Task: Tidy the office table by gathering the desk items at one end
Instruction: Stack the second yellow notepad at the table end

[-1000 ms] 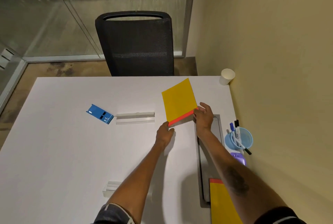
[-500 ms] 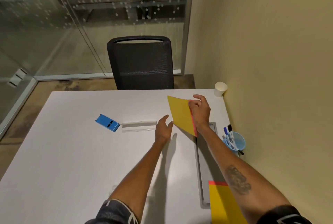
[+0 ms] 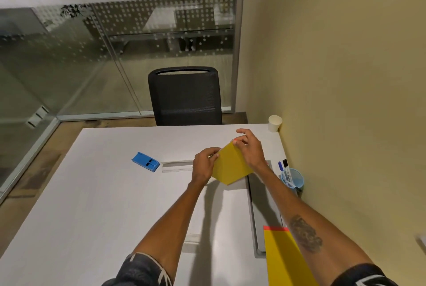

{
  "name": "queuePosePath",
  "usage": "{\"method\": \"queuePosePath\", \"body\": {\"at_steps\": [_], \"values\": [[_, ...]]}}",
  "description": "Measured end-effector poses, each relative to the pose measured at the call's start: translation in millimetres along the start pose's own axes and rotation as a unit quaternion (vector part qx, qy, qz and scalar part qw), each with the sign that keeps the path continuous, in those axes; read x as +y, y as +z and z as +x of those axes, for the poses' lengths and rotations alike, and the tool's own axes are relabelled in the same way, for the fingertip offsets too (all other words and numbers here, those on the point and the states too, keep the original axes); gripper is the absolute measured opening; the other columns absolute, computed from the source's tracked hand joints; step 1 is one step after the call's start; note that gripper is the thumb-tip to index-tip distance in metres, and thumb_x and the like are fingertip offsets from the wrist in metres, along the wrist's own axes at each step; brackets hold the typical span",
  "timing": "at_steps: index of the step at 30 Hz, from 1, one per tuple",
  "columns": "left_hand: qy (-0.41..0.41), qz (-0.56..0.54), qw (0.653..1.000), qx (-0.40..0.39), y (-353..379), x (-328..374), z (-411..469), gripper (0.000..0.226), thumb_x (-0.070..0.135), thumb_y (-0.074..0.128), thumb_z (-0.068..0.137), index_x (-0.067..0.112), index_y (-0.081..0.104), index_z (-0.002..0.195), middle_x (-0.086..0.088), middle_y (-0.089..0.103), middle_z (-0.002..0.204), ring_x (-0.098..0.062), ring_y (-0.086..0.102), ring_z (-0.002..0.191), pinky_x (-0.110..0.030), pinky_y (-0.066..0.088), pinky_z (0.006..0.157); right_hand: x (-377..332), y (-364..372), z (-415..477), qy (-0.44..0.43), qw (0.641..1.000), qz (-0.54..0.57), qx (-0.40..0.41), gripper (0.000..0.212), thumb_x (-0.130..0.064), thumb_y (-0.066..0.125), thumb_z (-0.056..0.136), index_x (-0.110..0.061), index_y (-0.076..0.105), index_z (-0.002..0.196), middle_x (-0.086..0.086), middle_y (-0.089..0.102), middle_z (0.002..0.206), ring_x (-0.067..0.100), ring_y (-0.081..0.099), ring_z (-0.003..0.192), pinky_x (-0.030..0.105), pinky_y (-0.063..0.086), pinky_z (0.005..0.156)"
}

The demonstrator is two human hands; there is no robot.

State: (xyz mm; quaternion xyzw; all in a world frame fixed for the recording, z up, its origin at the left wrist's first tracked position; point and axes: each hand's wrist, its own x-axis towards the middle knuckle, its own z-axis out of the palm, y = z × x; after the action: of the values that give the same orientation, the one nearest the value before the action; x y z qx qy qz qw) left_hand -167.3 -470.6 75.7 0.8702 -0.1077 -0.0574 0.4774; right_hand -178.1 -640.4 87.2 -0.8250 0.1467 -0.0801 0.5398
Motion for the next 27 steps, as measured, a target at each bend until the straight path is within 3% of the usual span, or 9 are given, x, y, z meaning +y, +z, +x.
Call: {"method": "queuePosePath", "body": {"at_steps": [5, 9, 14, 17, 21, 23, 25, 27], "values": [[-0.001, -0.006, 1.000, 0.005, -5.8, 9.4, -23.6, 0.024, 0.013, 0.053, 0.100, 0.005, 0.073, 0.111, -0.009, 0.074, 0.111, -0.024, 0.066, 0.104, -0.033, 0.051, 0.092, -7.1, -9.1, -23.4, -0.010, 1.000, 0.005, 0.005, 0.036, -0.033, 0.059, 0.097, -0.023, 0.054, 0.130, 0.001, 0.060, 0.131, 0.023, 0.060, 0.113, 0.033, 0.050, 0.091], [-0.037, -0.053, 0.998, 0.024, -5.3, 9.4, -44.7, 0.022, 0.013, 0.055, 0.099, 0.004, 0.072, 0.110, -0.009, 0.073, 0.111, -0.027, 0.066, 0.105, -0.042, 0.052, 0.093, -8.7, -16.7, -41.0, 0.011, 0.999, 0.022, 0.036, 0.045, -0.032, 0.063, 0.094, -0.023, 0.050, 0.136, 0.000, 0.056, 0.139, 0.020, 0.053, 0.125, 0.043, 0.046, 0.106], [-0.097, -0.136, 0.985, 0.046, -3.3, 6.6, -68.9, 0.022, 0.013, 0.057, 0.098, 0.003, 0.069, 0.113, -0.012, 0.071, 0.114, -0.032, 0.063, 0.109, -0.044, 0.050, 0.095, 20.4, -34.3, -79.6, 0.076, 0.974, 0.132, 0.168, 0.040, -0.007, 0.060, 0.096, -0.007, 0.052, 0.135, 0.010, 0.054, 0.140, 0.026, 0.052, 0.129, 0.036, 0.045, 0.105], [-0.129, -0.180, 0.975, 0.035, -2.7, 3.6, -79.0, 0.025, 0.011, 0.055, 0.099, -0.001, 0.066, 0.119, -0.019, 0.069, 0.118, -0.038, 0.062, 0.113, -0.055, 0.050, 0.101, 44.9, -39.1, -101.1, 0.150, 0.959, 0.159, 0.180, 0.036, 0.002, 0.055, 0.095, 0.000, 0.055, 0.132, 0.017, 0.057, 0.137, 0.032, 0.054, 0.127, 0.040, 0.045, 0.106], [-0.170, -0.252, 0.953, 0.008, 2.4, -2.5, -91.2, 0.028, 0.006, 0.052, 0.101, -0.004, 0.060, 0.126, -0.026, 0.065, 0.124, -0.031, 0.062, 0.104, -0.049, 0.054, 0.094, 67.0, -42.8, -120.8, 0.232, 0.951, 0.171, 0.116, 0.038, -0.002, 0.046, 0.099, -0.001, 0.053, 0.136, 0.015, 0.059, 0.129, 0.023, 0.058, 0.102, 0.031, 0.047, 0.084], [-0.189, -0.273, 0.943, -0.005, 6.4, -5.0, -98.0, 0.030, 0.005, 0.051, 0.101, -0.004, 0.059, 0.129, -0.024, 0.066, 0.120, -0.027, 0.061, 0.100, -0.039, 0.055, 0.082, 73.4, -44.3, -129.3, 0.256, 0.943, 0.196, 0.079, 0.039, -0.005, 0.046, 0.100, -0.003, 0.050, 0.139, 0.009, 0.062, 0.109, 0.014, 0.055, 0.083, 0.019, 0.044, 0.067], [-0.211, -0.281, 0.936, -0.017, 11.3, -7.0, -104.8, 0.032, 0.007, 0.053, 0.101, -0.001, 0.058, 0.131, -0.021, 0.066, 0.118, -0.025, 0.060, 0.101, -0.035, 0.053, 0.081, 75.9, -46.5, -137.0, 0.272, 0.933, 0.226, 0.063, 0.037, -0.004, 0.047, 0.100, -0.003, 0.051, 0.137, 0.001, 0.058, 0.083, 0.009, 0.050, 0.068, 0.012, 0.044, 0.049], [-0.232, -0.281, 0.931, -0.022, 16.3, -9.2, -111.7, 0.033, 0.009, 0.054, 0.100, 0.002, 0.058, 0.133, -0.017, 0.065, 0.115, -0.024, 0.058, 0.101, -0.033, 0.051, 0.080, 76.2, -48.9, -142.9, 0.278, 0.929, 0.238, 0.053, 0.034, -0.002, 0.045, 0.100, -0.002, 0.054, 0.133, 0.001, 0.060, 0.080, 0.010, 0.055, 0.068, 0.015, 0.050, 0.050]]}}
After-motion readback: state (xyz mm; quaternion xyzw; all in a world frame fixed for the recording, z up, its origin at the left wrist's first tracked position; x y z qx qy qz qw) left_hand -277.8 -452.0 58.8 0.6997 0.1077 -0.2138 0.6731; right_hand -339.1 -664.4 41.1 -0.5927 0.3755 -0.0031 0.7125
